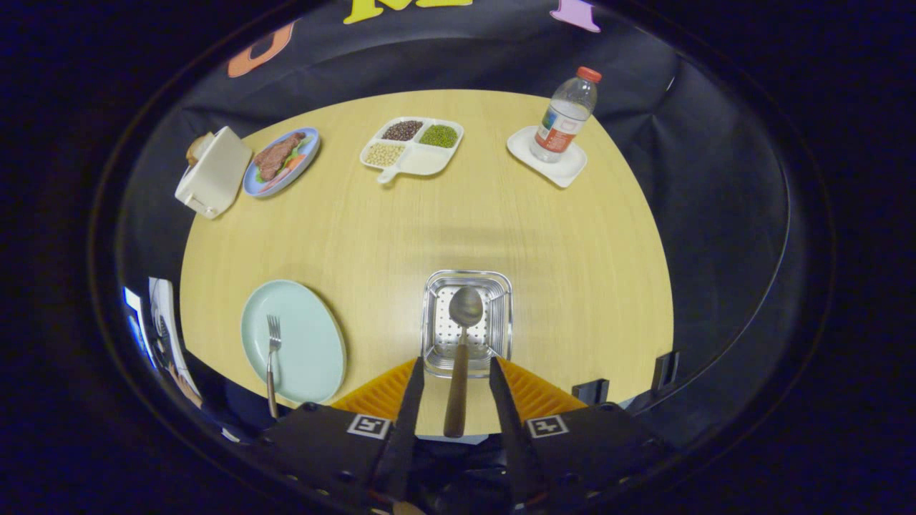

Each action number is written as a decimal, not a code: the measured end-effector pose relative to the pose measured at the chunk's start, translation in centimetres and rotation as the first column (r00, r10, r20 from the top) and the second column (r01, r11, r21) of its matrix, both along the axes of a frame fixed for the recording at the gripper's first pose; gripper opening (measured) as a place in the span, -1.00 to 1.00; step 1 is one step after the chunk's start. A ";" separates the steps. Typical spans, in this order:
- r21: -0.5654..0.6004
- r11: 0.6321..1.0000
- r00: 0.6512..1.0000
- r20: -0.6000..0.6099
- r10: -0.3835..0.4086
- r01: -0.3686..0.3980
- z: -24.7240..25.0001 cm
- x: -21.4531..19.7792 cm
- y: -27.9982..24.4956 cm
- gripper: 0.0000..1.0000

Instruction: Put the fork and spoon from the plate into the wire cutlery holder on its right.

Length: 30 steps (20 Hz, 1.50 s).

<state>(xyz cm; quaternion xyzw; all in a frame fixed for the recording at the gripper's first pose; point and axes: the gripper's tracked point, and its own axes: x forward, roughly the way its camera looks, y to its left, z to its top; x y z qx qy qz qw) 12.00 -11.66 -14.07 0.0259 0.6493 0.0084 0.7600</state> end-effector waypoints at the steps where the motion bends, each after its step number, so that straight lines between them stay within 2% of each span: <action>1: 0.005 1.000 1.000 0.010 -0.007 0.007 0.3 0.0 0.2 -0.07; 5: 0.058 0.998 0.998 0.066 -0.021 0.017 1.6 -1.0 2.0 0.60; 6: 0.072 0.997 0.997 0.077 -0.024 0.019 1.8 -1.6 2.8 0.61; 8: 0.081 0.997 0.996 0.090 -0.026 0.019 2.4 -3.0 3.9 0.89; 9: 0.079 0.997 0.995 0.099 -0.023 0.016 2.7 -3.7 4.5 0.96; 14: 0.081 0.996 0.988 0.152 0.016 -0.028 4.3 -6.5 9.2 0.94; 19: 0.100 0.993 0.987 0.152 0.048 -0.063 3.4 -8.6 15.4 0.95; 24: 0.123 0.989 0.991 0.116 0.072 -0.086 0.5 -9.8 21.4 0.95; 30: 0.129 0.988 0.994 0.070 0.081 -0.090 -3.4 -10.2 26.0 0.95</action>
